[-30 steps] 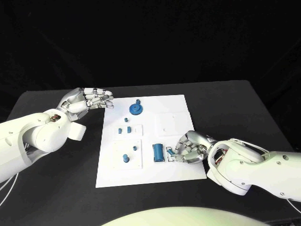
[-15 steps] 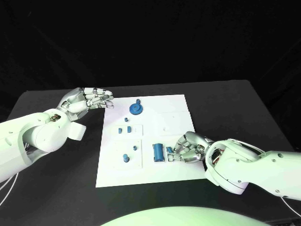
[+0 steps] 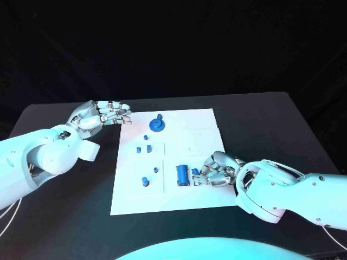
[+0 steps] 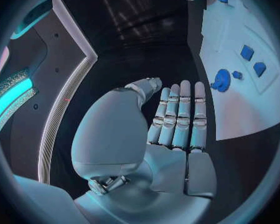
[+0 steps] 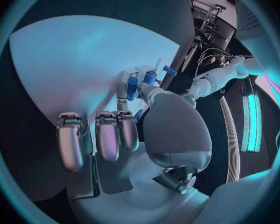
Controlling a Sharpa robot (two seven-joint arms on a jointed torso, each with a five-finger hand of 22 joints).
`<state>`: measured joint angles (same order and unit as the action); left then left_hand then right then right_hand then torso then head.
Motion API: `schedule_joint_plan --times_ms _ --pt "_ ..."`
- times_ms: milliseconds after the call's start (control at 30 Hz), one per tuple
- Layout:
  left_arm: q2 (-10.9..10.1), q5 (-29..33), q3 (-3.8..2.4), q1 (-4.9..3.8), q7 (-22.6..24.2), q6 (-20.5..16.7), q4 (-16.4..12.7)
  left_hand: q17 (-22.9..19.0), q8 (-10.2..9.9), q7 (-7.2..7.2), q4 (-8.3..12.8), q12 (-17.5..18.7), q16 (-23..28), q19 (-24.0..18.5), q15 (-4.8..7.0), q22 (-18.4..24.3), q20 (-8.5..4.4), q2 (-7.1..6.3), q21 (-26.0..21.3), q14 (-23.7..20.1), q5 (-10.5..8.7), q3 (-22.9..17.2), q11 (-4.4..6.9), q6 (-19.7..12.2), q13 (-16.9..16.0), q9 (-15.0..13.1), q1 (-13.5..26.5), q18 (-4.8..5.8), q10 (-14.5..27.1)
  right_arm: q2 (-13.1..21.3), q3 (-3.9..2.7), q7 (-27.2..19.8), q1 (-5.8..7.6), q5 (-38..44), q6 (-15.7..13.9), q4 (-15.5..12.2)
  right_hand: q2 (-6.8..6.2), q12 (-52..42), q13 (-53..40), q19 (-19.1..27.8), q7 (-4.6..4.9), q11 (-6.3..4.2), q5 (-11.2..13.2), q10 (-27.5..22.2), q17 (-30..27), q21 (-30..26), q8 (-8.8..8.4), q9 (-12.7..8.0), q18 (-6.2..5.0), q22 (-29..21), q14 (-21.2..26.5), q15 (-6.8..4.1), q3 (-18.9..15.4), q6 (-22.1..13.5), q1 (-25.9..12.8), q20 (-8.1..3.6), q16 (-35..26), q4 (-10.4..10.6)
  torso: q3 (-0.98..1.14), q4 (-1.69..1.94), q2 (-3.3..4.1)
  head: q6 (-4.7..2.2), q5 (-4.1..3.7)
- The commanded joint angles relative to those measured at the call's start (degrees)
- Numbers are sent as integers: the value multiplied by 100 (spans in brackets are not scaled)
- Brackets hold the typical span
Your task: Assemble the parts on the task board
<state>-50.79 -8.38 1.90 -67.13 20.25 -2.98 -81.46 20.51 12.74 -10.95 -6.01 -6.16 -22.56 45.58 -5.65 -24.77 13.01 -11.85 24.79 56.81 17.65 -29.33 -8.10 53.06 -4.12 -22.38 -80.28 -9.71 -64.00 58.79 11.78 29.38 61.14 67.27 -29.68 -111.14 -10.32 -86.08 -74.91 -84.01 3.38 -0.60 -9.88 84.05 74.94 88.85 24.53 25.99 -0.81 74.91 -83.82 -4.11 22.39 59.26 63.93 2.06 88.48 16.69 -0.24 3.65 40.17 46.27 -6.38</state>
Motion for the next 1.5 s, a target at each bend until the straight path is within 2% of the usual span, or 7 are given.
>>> schedule_joint_plan --times_ms 33,233,567,767,1067,1300,1500 --pt "5 18 -3 5 21 95 -15 6 -32 -34 -41 37 26 17 -44 9 11 1 -24 8 12 -7 -32 -17 -6 -8 54 -59 -4 -14 1 -43 -9 -1 103 -12 -8 -15 -1233 -562 33 1 23 410 1116 -25 -34 14 53 1472 -543 -11 -150 15 -163 -18 27 -3 -2 -1 -4 -3 -2" --pt "8 19 -3 5 17 95 -2 22 -36 -38 -65 42 40 24 -48 22 14 7 -42 10 11 -1 -36 -20 -7 -9 77 -59 -3 -17 1 -69 -8 -122 125 -35 3 -22 -1242 -562 15 -13 20 415 1123 -21 -37 35 54 1473 -544 -22 -472 21 -445 -25 29 3 1 -5 -4 5 5" --pt "27 21 -3 7 7 88 69 31 -37 -38 -77 44 47 29 -49 29 16 8 -52 11 9 3 -36 -21 -8 -9 87 -60 -3 69 1 -84 -5 -188 178 -63 28 -18 -1241 -561 9 -18 15 414 1121 -25 -36 45 53 1472 -543 -26 -598 23 -548 -29 28 2 -2 -2 -3 -6 -1" --pt "28 21 -3 8 8 86 74 31 -37 -38 -77 44 47 29 -49 29 16 8 -52 11 9 3 -36 -21 -8 -9 87 -60 -3 111 1 -77 -4 -94 360 -14 62 7 -1227 -552 5 -25 -30 402 1093 -56 -60 56 46 1463 -538 -33 -522 -20 111 -33 18 -261 0 -5 -2 -1 3" --pt "33 21 -3 9 13 85 75 37 -37 -36 -80 45 52 32 -48 34 17 9 -59 13 10 3 -35 -21 -9 -10 87 -60 -3 66 1 -40 -3 111 549 60 -144 27 -1219 -541 7 -23 -30 391 1058 -94 -104 36 39 1453 -531 -30 -406 -7 736 -30 4 -571 1 -1 -1 13 0" --pt "35 21 -3 10 17 83 74 37 -37 -36 -80 45 52 32 -48 34 17 9 -59 13 10 3 -35 -21 -9 -10 87 -60 -3 49 1 -10 -3 208 448 100 -137 32 -1216 -540 17 -16 -25 389 1057 -99 -110 30 38 1452 -530 -27 -410 7 720 -28 4 -534 -3 -3 -5 5 -3" --pt "37 21 -3 14 22 83 74 44 -37 -34 -83 46 56 36 -47 39 17 15 -66 14 10 0 -33 -19 -10 -11 86 -61 -5 96 -10 -170 19 123 324 71 -170 43 -1211 -535 44 11 -15 385 1047 -118 -141 13 34 1447 -529 -3 -698 24 375 -10 -1 -134 -1 -1 -10 -25 5"
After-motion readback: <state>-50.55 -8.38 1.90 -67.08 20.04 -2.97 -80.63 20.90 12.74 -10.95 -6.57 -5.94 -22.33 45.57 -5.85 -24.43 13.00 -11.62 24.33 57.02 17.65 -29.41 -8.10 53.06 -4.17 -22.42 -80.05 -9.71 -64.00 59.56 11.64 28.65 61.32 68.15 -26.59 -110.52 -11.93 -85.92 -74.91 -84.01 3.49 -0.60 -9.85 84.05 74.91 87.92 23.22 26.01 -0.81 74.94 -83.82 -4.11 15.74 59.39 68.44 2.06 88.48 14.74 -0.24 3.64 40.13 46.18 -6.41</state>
